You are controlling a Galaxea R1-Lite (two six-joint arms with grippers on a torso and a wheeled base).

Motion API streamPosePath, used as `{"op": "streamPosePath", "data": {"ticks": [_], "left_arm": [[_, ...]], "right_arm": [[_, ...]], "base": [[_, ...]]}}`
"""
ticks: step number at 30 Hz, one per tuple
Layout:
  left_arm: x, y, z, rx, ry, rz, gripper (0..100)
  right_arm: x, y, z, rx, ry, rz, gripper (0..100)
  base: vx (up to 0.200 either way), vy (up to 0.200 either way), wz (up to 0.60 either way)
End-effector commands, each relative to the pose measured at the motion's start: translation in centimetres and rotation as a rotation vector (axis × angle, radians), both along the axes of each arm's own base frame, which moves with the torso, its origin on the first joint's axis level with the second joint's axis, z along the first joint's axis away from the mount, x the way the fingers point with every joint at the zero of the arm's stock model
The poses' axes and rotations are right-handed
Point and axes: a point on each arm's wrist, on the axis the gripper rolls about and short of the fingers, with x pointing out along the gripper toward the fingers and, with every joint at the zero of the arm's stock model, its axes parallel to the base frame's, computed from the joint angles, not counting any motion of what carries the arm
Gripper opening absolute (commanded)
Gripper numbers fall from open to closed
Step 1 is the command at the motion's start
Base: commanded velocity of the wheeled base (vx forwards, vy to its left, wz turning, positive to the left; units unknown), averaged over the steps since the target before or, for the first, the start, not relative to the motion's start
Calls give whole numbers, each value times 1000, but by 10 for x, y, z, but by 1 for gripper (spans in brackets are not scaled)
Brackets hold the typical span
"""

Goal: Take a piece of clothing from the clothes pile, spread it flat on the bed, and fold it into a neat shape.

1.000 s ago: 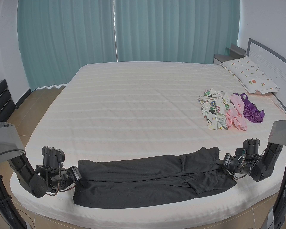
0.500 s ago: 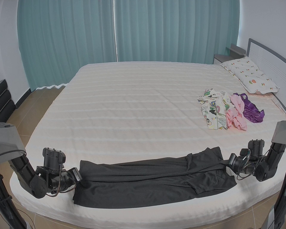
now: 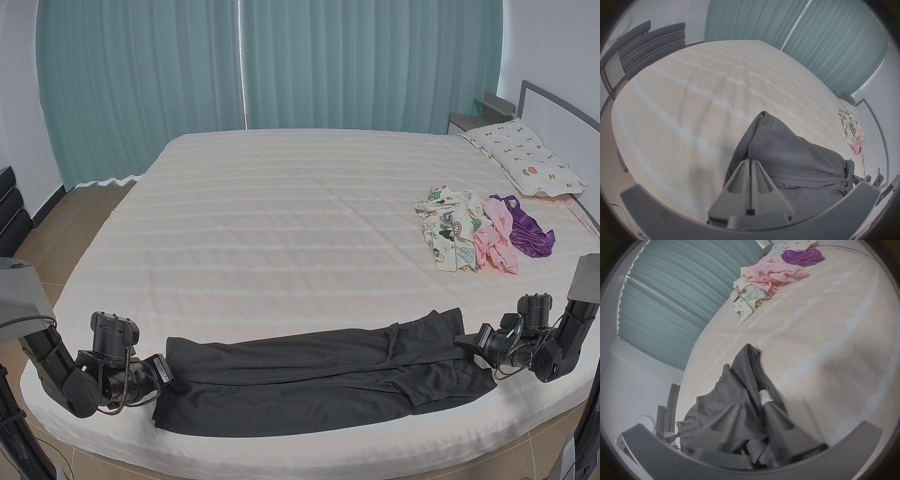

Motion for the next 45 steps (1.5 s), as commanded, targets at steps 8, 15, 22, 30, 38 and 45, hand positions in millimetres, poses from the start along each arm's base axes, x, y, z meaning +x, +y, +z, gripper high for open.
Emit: {"op": "streamPosePath", "data": {"ticks": [8, 15, 22, 30, 38, 45], "left_arm": [[1, 0, 3, -5, -15, 2, 100], [2, 25, 40, -173, -145, -49, 100], [7, 32, 51, -206, -146, -217, 100], [24, 32, 26, -100, -16, -376, 100], [34, 31, 10, -99, 25, -389, 100], [38, 31, -1, -81, 52, -401, 100]], "right_arm": [[-10, -1, 9, 16, -9, -16, 100], [-43, 8, 24, 86, 26, -48, 100], [-79, 13, 19, 104, 65, -42, 100], [-85, 13, 10, 118, 32, -54, 100], [-85, 13, 8, 132, 38, -64, 100], [-84, 14, 8, 132, 38, -63, 100]], "base": [[0, 0, 0], [0, 0, 0], [0, 0, 0], [0, 0, 0], [0, 0, 0], [0, 0, 0]]}}
